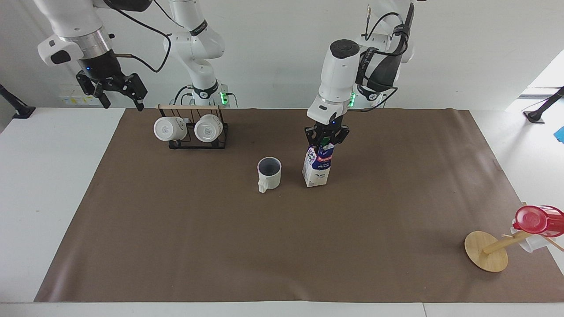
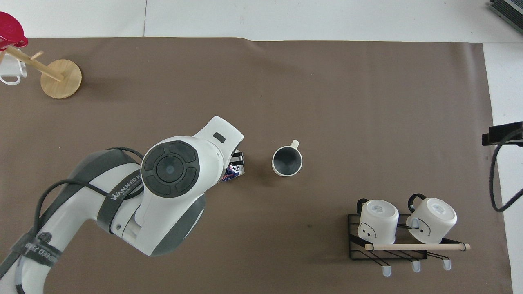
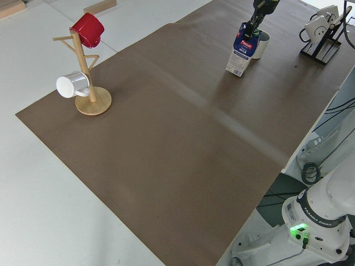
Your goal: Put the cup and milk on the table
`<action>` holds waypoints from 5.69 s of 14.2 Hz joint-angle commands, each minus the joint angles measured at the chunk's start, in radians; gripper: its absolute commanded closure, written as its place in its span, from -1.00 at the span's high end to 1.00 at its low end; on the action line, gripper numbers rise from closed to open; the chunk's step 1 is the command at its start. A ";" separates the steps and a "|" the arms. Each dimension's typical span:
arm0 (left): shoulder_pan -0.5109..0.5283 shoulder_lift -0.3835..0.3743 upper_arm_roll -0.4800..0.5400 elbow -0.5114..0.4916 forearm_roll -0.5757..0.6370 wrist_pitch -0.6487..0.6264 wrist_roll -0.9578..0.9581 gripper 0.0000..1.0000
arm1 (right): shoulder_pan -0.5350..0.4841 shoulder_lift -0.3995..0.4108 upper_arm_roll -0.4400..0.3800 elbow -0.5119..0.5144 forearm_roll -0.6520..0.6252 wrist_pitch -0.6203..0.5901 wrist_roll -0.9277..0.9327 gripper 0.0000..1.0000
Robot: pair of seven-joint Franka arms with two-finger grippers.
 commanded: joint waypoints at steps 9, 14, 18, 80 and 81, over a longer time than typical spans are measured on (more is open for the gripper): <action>-0.036 0.009 0.014 0.002 0.028 -0.015 -0.020 0.68 | 0.045 -0.031 0.023 -0.025 -0.039 -0.053 -0.015 1.00; -0.037 0.021 0.014 0.029 0.027 -0.040 -0.020 1.00 | 0.045 -0.032 0.023 -0.028 -0.028 -0.061 -0.012 1.00; -0.025 0.012 0.011 0.120 0.015 -0.167 -0.016 1.00 | 0.045 -0.025 0.023 -0.010 -0.011 -0.104 -0.012 1.00; 0.303 -0.062 0.219 0.439 -0.057 -0.672 0.673 1.00 | 0.051 0.014 0.026 -0.005 0.015 -0.107 0.020 1.00; 0.303 -0.063 0.221 0.439 -0.062 -0.672 0.673 1.00 | 0.051 0.009 0.026 -0.008 0.015 -0.101 0.020 1.00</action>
